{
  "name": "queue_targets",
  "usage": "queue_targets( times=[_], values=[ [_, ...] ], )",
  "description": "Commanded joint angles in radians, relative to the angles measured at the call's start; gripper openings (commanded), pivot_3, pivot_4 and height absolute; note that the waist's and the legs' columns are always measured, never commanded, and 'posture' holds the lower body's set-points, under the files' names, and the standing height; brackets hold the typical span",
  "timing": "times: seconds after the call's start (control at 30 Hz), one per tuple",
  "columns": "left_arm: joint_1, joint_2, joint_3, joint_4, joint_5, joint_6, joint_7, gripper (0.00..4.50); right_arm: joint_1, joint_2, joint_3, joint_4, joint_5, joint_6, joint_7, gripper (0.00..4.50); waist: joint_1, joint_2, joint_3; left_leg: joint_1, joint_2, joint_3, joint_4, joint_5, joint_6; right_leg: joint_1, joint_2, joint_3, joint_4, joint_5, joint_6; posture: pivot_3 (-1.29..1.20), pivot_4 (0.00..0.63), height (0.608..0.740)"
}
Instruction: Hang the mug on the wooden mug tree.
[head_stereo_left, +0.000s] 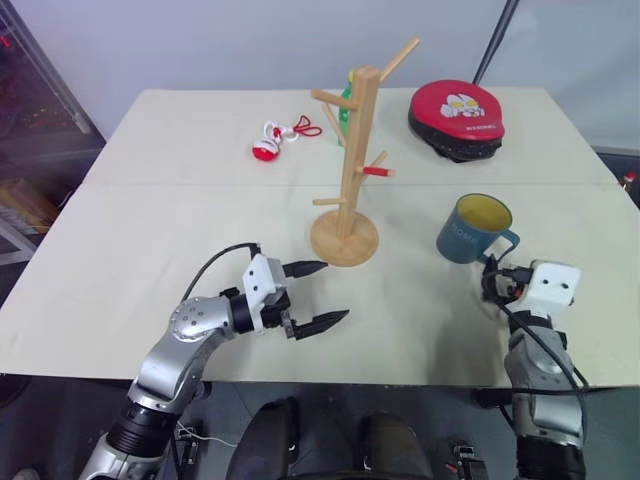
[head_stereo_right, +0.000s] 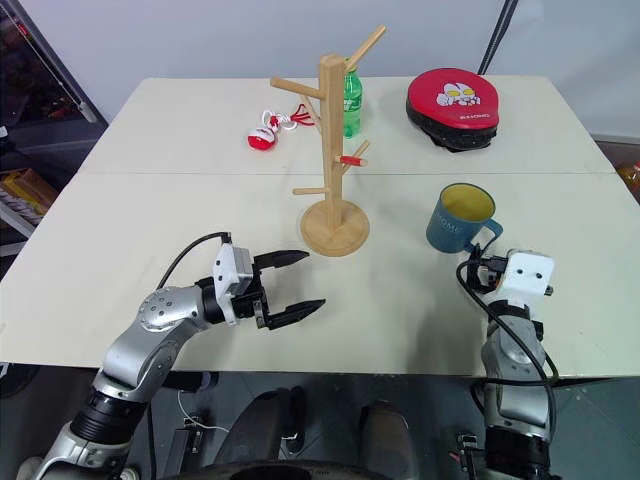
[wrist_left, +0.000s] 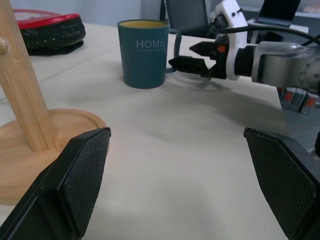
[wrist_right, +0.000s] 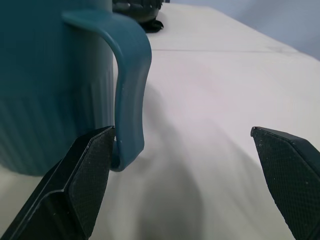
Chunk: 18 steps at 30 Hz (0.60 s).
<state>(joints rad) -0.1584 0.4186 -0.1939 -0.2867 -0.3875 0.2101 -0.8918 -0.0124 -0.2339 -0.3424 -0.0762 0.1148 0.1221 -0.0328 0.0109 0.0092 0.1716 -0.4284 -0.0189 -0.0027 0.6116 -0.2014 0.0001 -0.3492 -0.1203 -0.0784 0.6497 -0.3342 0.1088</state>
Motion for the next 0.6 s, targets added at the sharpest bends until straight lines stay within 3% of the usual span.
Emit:
queue_targets(
  times=[0.03, 0.2, 0.23, 0.3, 0.53, 0.6],
  values=[
    [-0.009, -0.006, -0.001, -0.04, -0.008, -0.005, 0.002, 4.5, -0.035, -0.011, -0.013, 0.015, -0.008, -0.019, -0.013, 4.46, 0.001, 0.0, 0.0, 0.0, 0.0, 0.0, 0.0, 0.0, 0.0, 0.0, 0.0, 0.0, 0.0, 0.0, 0.0, 0.0, 0.15, 0.74],
    [0.0, -0.008, -0.001, -0.057, -0.007, 0.0, 0.01, 4.5, -0.057, -0.013, -0.011, 0.04, -0.009, -0.022, -0.01, 4.46, 0.001, 0.0, 0.0, 0.0, 0.0, 0.0, 0.0, 0.0, 0.0, 0.0, 0.0, 0.0, 0.0, 0.0, 0.0, 0.0, 0.15, 0.74],
    [0.002, -0.008, -0.001, -0.062, -0.007, 0.001, 0.012, 4.5, -0.062, -0.013, -0.009, 0.044, -0.007, -0.023, -0.007, 4.22, 0.0, 0.0, 0.0, 0.0, 0.0, 0.0, 0.0, 0.0, 0.0, 0.0, 0.0, 0.0, 0.0, 0.0, 0.0, 0.0, 0.15, 0.74],
    [0.003, -0.008, -0.002, -0.065, -0.005, 0.003, 0.016, 4.5, -0.07, -0.013, -0.007, 0.051, -0.001, -0.026, 0.0, 3.55, 0.0, 0.0, 0.0, 0.0, 0.0, 0.0, 0.0, 0.0, 0.0, 0.0, 0.0, 0.0, 0.0, 0.0, 0.0, 0.0, 0.15, 0.74],
    [-0.009, -0.009, 0.001, -0.053, -0.006, 0.002, 0.018, 4.5, -0.073, -0.004, 0.0, 0.041, 0.02, -0.031, 0.03, 0.01, 0.001, 0.0, 0.0, 0.0, 0.0, 0.0, 0.0, 0.0, 0.0, 0.0, 0.0, 0.0, 0.001, 0.0, 0.0, 0.0, 0.15, 0.74],
    [-0.028, -0.009, 0.008, -0.039, -0.012, 0.01, 0.016, 4.5, -0.066, 0.0, 0.004, 0.026, 0.026, -0.03, 0.039, 0.01, 0.001, 0.0, 0.0, 0.0, 0.0, 0.0, 0.001, 0.0, 0.0, 0.0, 0.0, 0.0, 0.001, 0.0, 0.0, 0.0, 0.15, 0.74]
  ],
)
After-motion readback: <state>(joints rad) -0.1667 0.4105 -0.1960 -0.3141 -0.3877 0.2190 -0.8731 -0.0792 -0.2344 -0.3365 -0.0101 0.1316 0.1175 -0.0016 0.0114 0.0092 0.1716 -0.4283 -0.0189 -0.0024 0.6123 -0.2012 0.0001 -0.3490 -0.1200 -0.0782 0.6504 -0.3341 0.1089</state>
